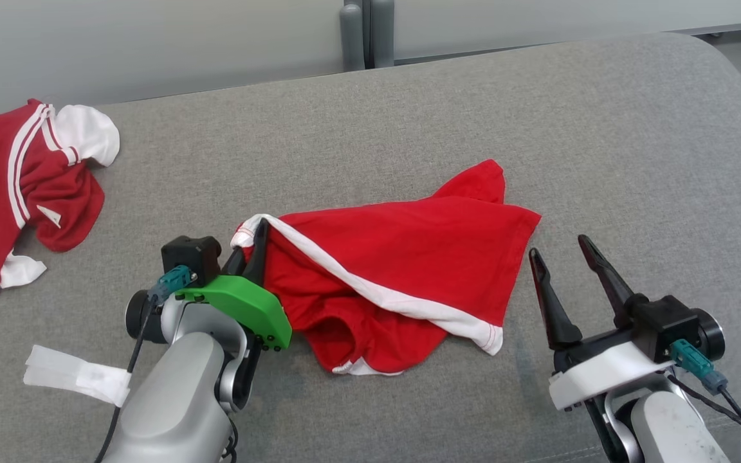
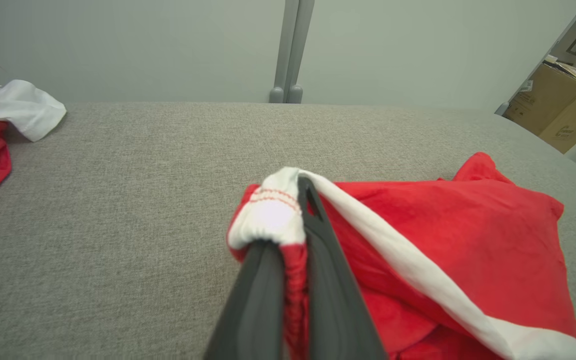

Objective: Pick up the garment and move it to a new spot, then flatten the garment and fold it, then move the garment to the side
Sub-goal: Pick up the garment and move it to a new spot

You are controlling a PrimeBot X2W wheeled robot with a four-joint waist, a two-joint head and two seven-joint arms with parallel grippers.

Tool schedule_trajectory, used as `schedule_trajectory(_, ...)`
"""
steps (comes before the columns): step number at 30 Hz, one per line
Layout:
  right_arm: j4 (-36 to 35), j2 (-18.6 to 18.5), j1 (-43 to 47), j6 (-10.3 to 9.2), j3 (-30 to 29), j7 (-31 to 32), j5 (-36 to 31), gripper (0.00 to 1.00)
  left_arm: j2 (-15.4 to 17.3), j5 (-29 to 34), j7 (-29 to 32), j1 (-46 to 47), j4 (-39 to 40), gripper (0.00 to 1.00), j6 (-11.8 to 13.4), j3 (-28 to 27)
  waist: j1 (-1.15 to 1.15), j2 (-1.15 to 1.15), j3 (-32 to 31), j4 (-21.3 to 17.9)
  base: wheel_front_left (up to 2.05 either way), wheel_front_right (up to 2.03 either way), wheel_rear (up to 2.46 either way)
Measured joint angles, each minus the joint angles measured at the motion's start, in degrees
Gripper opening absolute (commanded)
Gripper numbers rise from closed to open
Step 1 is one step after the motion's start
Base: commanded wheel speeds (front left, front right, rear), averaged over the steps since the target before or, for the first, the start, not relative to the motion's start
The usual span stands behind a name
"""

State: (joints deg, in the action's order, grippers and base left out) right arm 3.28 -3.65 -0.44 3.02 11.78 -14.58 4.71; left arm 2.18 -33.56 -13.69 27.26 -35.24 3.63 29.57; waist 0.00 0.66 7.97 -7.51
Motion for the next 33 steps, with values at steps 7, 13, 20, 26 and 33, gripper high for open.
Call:
schedule_trajectory(7, 1.35, 0.05, 2.18, 0.01, 0.33, 0.0, 0.94, 1.0, -0.05, -2.19, -0.03, -0.66, -2.47, 1.0, -0.59, -1.31, 0.0, 0.0, -0.41, 0.07, 0.0, 0.0, 0.0)
schedule_trajectory(13, 3.53, 0.05, 4.28, 0.52, 0.05, 0.0, 1.46, 1.0, -0.07, -4.63, -0.05, -2.55, -3.28, 1.0, -1.6, -2.72, 0.0, 0.0, -1.28, 0.44, 0.0, 0.0, 0.0)
schedule_trajectory(20, 6.89, 0.07, 7.05, 1.13, 0.96, 0.0, 1.92, 1.0, -0.08, -4.94, -0.23, -4.87, -4.33, 1.0, -2.57, -3.05, 0.0, 0.0, -2.18, 1.58, 0.0, 0.0, 0.0)
schedule_trajectory(26, 8.91, 0.12, 7.1, 1.7, 2.03, 0.0, 2.01, 1.0, -0.07, -5.3, -0.21, -7.15, -6.59, 1.0, -4.16, -1.97, 0.0, 0.0, -3.1, 3.01, 0.0, 0.0, 0.0)
schedule_trajectory(33, 10.48, 0.16, 7.06, 2.03, 3.05, 0.0, 2.03, 1.0, 0.27, -5.87, -0.21, -7.61, -6.94, 1.0, -4.65, -3.07, 0.0, 0.0, -4.52, 4.24, 0.0, 0.0, 0.0)
